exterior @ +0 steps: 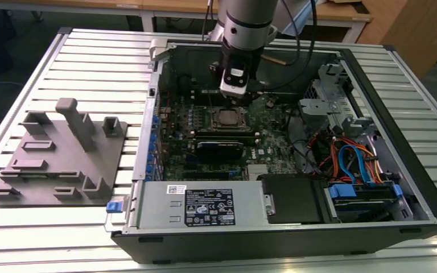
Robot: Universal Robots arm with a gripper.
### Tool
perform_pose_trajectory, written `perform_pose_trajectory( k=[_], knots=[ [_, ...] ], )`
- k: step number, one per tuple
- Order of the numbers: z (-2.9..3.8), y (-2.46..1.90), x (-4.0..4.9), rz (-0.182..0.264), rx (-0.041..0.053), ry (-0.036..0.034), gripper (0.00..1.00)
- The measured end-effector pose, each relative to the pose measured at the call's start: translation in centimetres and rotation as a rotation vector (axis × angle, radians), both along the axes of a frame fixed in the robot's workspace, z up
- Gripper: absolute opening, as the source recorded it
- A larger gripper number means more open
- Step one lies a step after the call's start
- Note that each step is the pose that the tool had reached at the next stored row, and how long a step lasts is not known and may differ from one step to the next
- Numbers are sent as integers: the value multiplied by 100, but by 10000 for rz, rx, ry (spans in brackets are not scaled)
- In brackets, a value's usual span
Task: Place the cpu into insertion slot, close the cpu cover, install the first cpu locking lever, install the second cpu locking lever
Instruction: 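Install the first cpu locking lever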
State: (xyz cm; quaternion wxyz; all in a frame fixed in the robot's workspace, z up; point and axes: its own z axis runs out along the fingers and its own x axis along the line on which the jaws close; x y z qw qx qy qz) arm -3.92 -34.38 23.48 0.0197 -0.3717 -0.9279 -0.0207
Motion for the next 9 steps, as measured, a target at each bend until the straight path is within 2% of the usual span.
perform_pose_trajectory(
  k=[3,5,9],
  knots=[
    [-1,0,-1,165,2,-128,11],
    [-2,0,0,359,3,-153,11],
    [-2,-1,-1,929,4,-157,11]
  ],
)
